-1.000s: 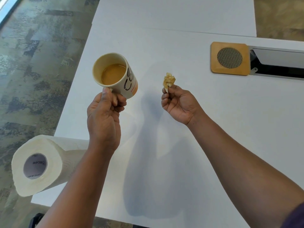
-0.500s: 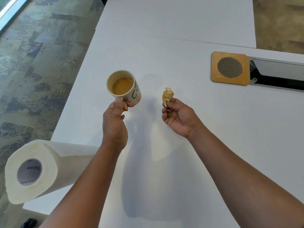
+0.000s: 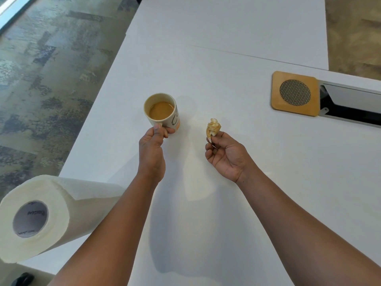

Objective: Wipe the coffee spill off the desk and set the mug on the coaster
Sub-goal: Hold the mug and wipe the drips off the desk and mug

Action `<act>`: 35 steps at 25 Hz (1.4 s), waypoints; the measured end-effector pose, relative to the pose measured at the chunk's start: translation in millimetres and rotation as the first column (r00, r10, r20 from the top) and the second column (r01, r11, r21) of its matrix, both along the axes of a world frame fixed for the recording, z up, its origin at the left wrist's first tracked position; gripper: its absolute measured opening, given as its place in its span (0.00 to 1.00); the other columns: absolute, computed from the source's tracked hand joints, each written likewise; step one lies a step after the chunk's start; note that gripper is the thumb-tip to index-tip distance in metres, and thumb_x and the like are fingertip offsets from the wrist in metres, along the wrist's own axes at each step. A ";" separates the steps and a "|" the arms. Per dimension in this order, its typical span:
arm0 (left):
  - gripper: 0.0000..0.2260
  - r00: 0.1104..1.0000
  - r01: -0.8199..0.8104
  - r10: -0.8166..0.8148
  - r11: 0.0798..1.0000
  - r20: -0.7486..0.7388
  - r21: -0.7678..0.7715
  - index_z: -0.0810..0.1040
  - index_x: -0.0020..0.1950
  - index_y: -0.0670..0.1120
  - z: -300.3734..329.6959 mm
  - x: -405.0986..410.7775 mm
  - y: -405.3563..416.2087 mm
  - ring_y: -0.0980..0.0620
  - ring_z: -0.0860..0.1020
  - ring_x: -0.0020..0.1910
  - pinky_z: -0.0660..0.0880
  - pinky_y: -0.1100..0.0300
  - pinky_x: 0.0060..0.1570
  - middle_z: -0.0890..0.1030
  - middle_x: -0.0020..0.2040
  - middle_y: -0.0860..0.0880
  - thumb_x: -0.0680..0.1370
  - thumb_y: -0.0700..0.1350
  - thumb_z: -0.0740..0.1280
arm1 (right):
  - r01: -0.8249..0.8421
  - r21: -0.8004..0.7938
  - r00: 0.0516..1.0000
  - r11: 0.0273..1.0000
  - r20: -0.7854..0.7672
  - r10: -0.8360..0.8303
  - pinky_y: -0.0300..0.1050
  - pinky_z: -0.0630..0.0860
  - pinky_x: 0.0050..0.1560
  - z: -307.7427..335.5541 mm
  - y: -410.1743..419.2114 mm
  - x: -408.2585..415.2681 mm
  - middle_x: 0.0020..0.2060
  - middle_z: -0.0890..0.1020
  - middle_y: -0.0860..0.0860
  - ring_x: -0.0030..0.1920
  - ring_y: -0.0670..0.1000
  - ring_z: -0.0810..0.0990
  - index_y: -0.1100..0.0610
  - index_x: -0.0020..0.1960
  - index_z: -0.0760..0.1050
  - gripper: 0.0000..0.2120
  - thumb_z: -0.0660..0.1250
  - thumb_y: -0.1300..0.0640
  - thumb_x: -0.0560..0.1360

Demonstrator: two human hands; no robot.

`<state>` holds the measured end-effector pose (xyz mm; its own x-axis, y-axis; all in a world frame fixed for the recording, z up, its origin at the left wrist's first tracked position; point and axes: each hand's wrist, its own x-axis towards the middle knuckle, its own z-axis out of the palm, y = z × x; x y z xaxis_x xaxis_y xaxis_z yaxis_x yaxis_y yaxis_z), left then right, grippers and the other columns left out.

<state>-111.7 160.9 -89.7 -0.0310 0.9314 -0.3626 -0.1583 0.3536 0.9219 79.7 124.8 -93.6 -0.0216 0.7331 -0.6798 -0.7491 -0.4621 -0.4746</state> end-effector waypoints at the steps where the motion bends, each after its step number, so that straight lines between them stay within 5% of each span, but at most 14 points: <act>1: 0.19 1.000 -0.004 0.004 1.000 0.000 -0.002 0.72 0.37 0.49 -1.8 0.1 1.3 0.52 0.75 0.55 0.65 0.55 0.64 0.84 0.43 0.53 0.87 0.48 0.56 | 0.000 -0.004 1.000 1.000 0.000 0.000 0.39 0.75 0.36 -1.3 0.0 -0.5 0.38 0.82 0.52 0.36 0.49 0.77 0.58 0.49 0.79 0.07 0.65 0.67 0.78; 8: 0.19 0.999 0.009 -0.009 1.000 -0.038 -0.001 0.74 0.37 0.50 -4.8 -1.5 5.5 0.53 0.76 0.56 0.64 0.51 0.68 0.85 0.44 0.55 0.87 0.49 0.57 | -0.001 -0.015 1.000 1.000 0.000 0.001 0.39 0.75 0.36 -3.2 -0.7 -3.7 0.38 0.82 0.52 0.36 0.49 0.77 0.57 0.50 0.79 0.07 0.66 0.67 0.77; 13: 0.17 0.997 -0.030 0.025 0.998 -0.073 -0.057 0.85 0.41 0.52 -1.7 0.9 -2.4 0.49 0.74 0.62 0.68 0.53 0.65 0.84 0.57 0.50 0.84 0.53 0.63 | -0.002 -0.021 1.000 1.000 -0.008 0.002 0.40 0.75 0.36 1.0 -4.6 -7.4 0.38 0.82 0.52 0.36 0.49 0.78 0.57 0.49 0.79 0.07 0.66 0.68 0.77; 22: 0.23 0.998 -0.049 0.045 0.995 -0.040 -0.086 0.87 0.38 0.57 3.6 0.4 -2.1 0.51 0.73 0.52 0.69 0.56 0.57 0.84 0.52 0.52 0.86 0.49 0.57 | -0.015 -0.016 1.000 1.000 -0.002 0.015 0.40 0.76 0.36 8.1 -14.1 -8.8 0.38 0.82 0.52 0.36 0.49 0.78 0.58 0.49 0.80 0.07 0.66 0.68 0.77; 31: 0.11 0.990 -0.143 0.143 0.969 -0.018 -0.201 0.87 0.52 0.45 0.7 -16.6 2.2 0.51 0.78 0.46 0.74 0.60 0.45 0.84 0.45 0.49 0.76 0.51 0.76 | -0.013 -0.008 1.000 1.000 0.002 0.013 0.40 0.75 0.36 15.2 -18.2 -8.4 0.38 0.82 0.52 0.36 0.49 0.78 0.58 0.49 0.79 0.08 0.66 0.68 0.77; 35: 0.15 0.973 -0.205 0.183 0.965 -0.142 -0.161 0.85 0.51 0.47 9.3 -19.2 -0.9 0.51 0.80 0.49 0.76 0.55 0.54 0.84 0.48 0.51 0.71 0.53 0.80 | -0.038 -0.003 0.999 0.999 0.023 0.038 0.40 0.75 0.36 16.7 -20.5 -13.0 0.37 0.82 0.52 0.36 0.49 0.78 0.58 0.49 0.79 0.07 0.66 0.68 0.77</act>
